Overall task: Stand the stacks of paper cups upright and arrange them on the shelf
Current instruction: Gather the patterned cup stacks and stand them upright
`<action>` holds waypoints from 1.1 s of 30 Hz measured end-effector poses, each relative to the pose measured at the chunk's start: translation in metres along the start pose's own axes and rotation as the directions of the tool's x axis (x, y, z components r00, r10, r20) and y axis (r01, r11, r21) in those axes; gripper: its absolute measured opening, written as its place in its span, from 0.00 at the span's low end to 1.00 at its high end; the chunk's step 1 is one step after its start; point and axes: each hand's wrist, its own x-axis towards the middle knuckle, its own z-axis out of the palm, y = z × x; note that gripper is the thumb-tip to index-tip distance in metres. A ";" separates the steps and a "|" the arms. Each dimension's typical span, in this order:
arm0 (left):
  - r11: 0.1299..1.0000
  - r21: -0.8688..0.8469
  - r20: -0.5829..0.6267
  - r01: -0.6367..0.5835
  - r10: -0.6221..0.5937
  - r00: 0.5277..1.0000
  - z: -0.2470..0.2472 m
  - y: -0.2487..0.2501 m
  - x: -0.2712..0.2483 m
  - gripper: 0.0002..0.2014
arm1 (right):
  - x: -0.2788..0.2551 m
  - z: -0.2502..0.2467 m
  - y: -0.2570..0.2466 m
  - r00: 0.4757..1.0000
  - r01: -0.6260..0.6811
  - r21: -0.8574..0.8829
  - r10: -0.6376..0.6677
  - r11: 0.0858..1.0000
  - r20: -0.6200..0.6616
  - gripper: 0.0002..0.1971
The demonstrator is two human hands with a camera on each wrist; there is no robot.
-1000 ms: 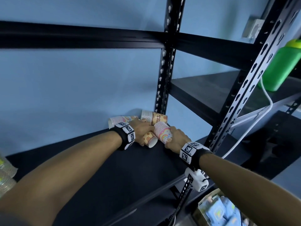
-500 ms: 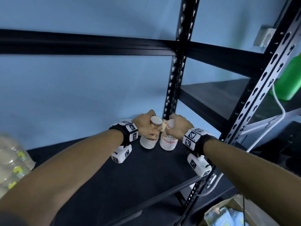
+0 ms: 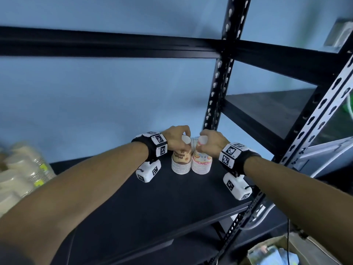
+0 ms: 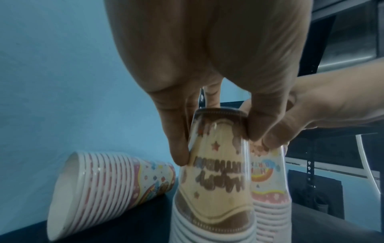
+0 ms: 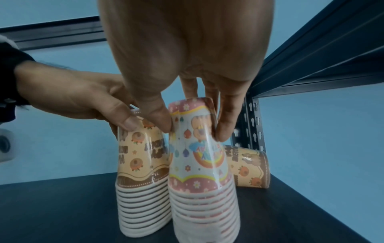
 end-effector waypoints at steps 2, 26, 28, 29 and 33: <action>0.996 0.095 0.048 0.002 -0.007 0.999 -0.009 0.004 -0.004 0.22 | 0.001 0.000 -0.005 0.999 0.018 0.006 -0.019 1.000 0.028 0.32; 0.716 0.510 0.142 0.477 -0.617 0.774 -0.105 -0.052 -0.163 0.27 | -0.041 0.065 -0.196 0.792 0.537 0.020 -0.513 0.843 0.331 0.30; 0.694 0.510 0.139 0.507 -0.649 0.748 -0.107 -0.057 -0.173 0.28 | -0.045 0.070 -0.204 0.775 0.554 0.045 -0.534 0.832 0.337 0.30; 0.686 0.512 0.135 0.517 -0.659 0.740 -0.108 -0.060 -0.177 0.28 | -0.046 0.071 -0.207 0.769 0.559 0.057 -0.543 0.827 0.337 0.30; 0.664 0.532 0.131 0.525 -0.677 0.724 -0.109 -0.065 -0.185 0.29 | -0.051 0.079 -0.213 0.769 0.544 0.122 -0.551 0.830 0.324 0.30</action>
